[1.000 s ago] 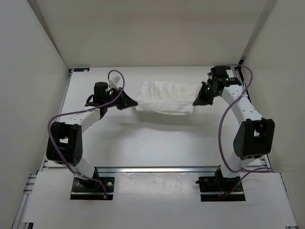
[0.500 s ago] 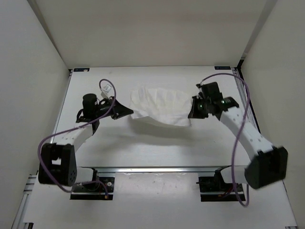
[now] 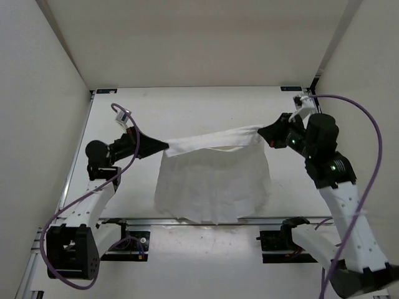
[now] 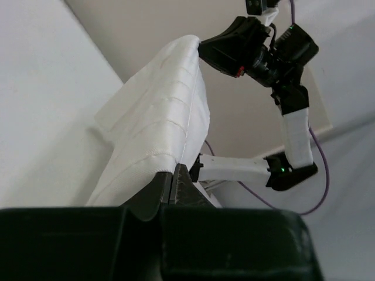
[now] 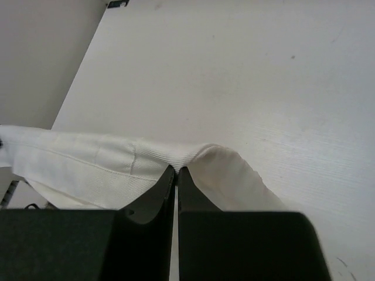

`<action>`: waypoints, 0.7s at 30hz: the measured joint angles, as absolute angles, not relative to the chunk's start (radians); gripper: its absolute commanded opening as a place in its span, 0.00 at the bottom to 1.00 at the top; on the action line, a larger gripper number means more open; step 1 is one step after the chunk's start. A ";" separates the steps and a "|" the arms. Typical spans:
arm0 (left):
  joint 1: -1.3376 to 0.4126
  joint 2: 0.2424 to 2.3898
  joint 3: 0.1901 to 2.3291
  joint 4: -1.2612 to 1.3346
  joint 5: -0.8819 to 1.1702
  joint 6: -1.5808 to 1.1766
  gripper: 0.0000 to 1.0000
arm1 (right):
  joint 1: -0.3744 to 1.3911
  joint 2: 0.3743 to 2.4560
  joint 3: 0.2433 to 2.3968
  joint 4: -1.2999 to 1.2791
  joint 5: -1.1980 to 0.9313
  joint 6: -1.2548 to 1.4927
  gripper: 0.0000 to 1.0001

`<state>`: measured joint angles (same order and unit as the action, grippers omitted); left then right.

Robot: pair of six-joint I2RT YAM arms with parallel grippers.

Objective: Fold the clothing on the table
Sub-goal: Flatten the skirt out

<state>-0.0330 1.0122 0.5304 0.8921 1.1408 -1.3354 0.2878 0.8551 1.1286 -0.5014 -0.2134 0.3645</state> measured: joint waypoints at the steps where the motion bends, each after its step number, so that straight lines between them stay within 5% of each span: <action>1: -0.031 1.037 0.533 0.813 1.130 -1.284 0.00 | 0.245 0.903 1.116 -0.480 -0.270 0.376 0.00; 7: -0.067 1.312 0.651 0.367 0.968 -0.974 0.00 | 0.095 1.308 1.062 -0.385 -0.494 0.430 0.00; 12: -0.091 1.682 1.017 0.258 0.908 -0.931 0.00 | 0.083 1.595 1.266 -0.385 -0.469 0.416 0.00; 17: -0.086 1.843 1.378 0.261 0.896 -0.969 0.00 | 0.082 1.642 1.533 -0.339 -0.426 0.385 0.00; 21: -0.073 1.800 1.419 0.378 0.919 -1.035 0.00 | 0.082 1.570 1.568 -0.254 -0.427 0.369 0.00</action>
